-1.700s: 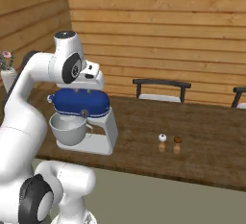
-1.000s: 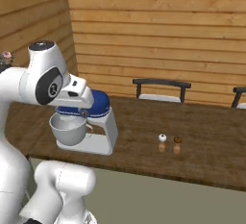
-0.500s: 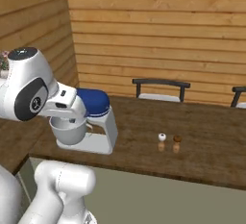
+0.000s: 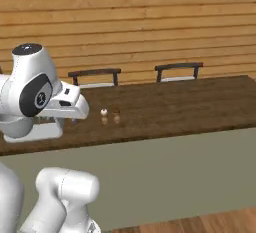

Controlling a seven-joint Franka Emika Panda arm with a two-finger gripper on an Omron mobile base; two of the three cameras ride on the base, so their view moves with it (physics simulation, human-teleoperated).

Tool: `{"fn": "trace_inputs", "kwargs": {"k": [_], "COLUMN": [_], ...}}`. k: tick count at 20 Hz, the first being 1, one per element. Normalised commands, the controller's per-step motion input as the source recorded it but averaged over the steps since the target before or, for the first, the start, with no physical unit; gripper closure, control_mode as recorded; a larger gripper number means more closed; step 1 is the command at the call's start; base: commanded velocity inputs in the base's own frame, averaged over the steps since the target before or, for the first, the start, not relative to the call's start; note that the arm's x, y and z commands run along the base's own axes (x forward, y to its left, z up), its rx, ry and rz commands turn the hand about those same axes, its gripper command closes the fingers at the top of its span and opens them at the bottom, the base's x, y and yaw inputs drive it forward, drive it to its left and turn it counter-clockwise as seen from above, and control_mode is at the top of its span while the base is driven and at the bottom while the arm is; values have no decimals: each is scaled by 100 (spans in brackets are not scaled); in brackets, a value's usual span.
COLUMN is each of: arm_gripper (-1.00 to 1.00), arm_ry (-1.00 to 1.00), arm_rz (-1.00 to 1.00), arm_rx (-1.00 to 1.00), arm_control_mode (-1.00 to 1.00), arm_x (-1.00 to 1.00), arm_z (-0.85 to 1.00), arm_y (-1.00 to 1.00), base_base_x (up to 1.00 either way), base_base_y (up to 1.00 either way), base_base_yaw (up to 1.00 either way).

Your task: Navigate to the electric kettle.

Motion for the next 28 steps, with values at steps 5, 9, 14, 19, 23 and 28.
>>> {"fn": "trace_inputs", "kwargs": {"k": [5, 9, 14, 19, 23, 28], "arm_gripper": [-100, -100, -100, -100, -100, -100], "arm_ry": [0, 0, 0, 0, 0, 0], "arm_rz": [0, 0, 0, 0, 0, 0], "arm_rx": [0, 0, 0, 0, 0, 0], "arm_control_mode": [100, 100, 100, 100, 100, 100], "arm_x": [0, 0, 0, 0, 0, 0], "arm_z": [0, 0, 0, 0, 0, 0], "arm_y": [0, 0, 0, 0, 0, 0], "base_base_x": [0, 0, 0, 5, 19, 68], "base_base_y": [-21, -2, 0, 0, 0, 8], "base_base_yaw": [-95, -100, -100, -93, -85, -53]}}
